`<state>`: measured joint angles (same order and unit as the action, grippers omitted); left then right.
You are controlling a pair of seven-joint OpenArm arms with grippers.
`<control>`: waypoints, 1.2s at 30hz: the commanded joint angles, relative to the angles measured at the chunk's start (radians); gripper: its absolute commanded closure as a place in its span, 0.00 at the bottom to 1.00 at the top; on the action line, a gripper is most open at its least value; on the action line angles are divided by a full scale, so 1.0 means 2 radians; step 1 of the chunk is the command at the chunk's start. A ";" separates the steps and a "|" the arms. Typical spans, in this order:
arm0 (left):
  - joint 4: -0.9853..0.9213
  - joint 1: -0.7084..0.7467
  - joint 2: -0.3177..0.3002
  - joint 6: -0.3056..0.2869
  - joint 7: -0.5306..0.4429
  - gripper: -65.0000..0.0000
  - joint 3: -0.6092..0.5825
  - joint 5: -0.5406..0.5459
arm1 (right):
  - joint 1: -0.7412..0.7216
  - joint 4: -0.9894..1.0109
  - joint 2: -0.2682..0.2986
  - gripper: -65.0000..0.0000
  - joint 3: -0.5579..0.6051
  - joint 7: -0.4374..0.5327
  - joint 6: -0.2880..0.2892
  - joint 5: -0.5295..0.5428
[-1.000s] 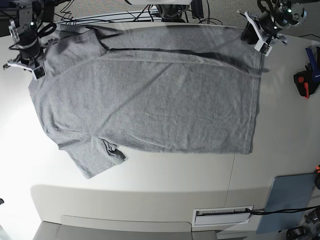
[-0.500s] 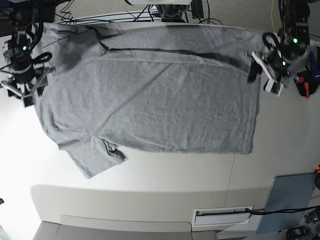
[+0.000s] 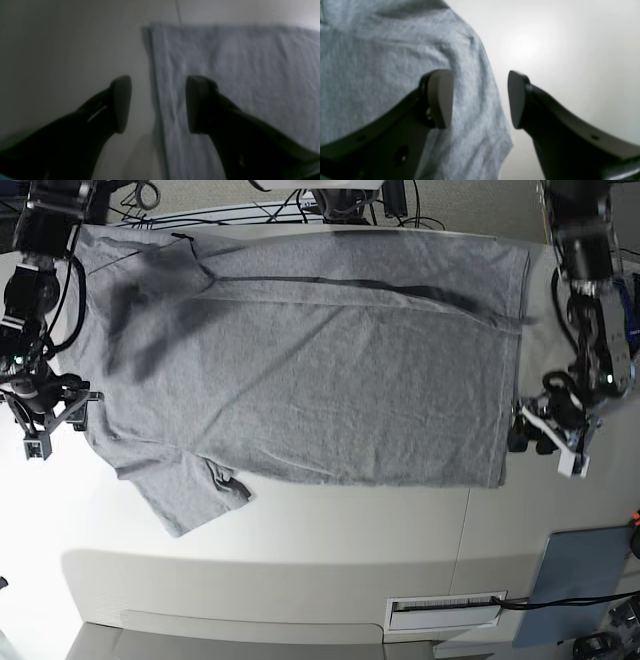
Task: Fold the T-shirt properly
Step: 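Reach both grippers to the opposite shirt edge by the sleeve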
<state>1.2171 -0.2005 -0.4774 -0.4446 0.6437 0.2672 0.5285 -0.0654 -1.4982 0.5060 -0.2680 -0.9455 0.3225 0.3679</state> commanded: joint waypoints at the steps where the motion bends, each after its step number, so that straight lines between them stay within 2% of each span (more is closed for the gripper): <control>1: -0.012 -0.030 -0.010 0.000 -0.006 0.46 -0.008 0.006 | -0.018 -0.001 0.012 0.48 0.003 0.003 0.002 0.003; 3: -0.054 -0.068 -0.010 0.002 -0.003 0.46 -0.031 0.001 | -0.034 0.012 0.012 0.48 0.019 -0.006 0.001 0.003; 8: -0.145 -0.142 -0.009 0.032 -0.004 0.46 -0.082 -0.008 | -0.047 0.017 0.012 0.48 0.057 -0.013 0.001 0.003; 13: -0.224 -0.196 -0.009 0.034 -0.017 0.46 -0.132 -0.026 | -0.048 0.017 0.011 0.48 0.070 -0.012 0.001 0.003; 17: -0.280 -0.220 -0.003 0.034 -0.036 0.46 -0.160 -0.028 | -0.048 0.017 0.012 0.48 0.070 -0.014 0.001 0.003; 25: -0.338 -0.229 0.023 0.034 -0.069 0.46 -0.162 -0.059 | -0.048 0.017 0.012 0.48 0.070 -0.025 0.001 0.003; 28: -0.338 -0.229 0.030 0.011 -0.068 0.46 -0.162 -0.058 | -0.048 0.017 0.012 0.48 0.070 -0.024 0.001 0.003; 30: -0.338 -0.229 0.034 0.007 -0.061 0.51 -0.162 -0.059 | -0.048 0.017 0.012 0.48 0.070 -0.024 0.001 0.003; 32: -0.338 -0.229 0.035 0.007 -0.054 0.61 -0.162 -0.059 | -0.048 0.017 0.012 0.48 0.070 -0.010 0.001 0.003; 35: -0.338 -0.229 0.033 0.007 -0.047 0.93 -0.162 -0.059 | -0.048 0.017 0.012 0.48 0.070 0.038 0.001 -0.002; 36: -0.338 -0.229 0.032 0.007 -0.047 1.00 -0.162 -0.059 | -0.048 0.017 0.012 0.48 0.070 0.059 0.001 -0.010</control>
<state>0.5343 -0.6384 -0.4026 -0.4259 0.5331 -0.0578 0.4156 -0.1387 -1.4517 0.5068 -0.1204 -0.8429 0.3264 0.3496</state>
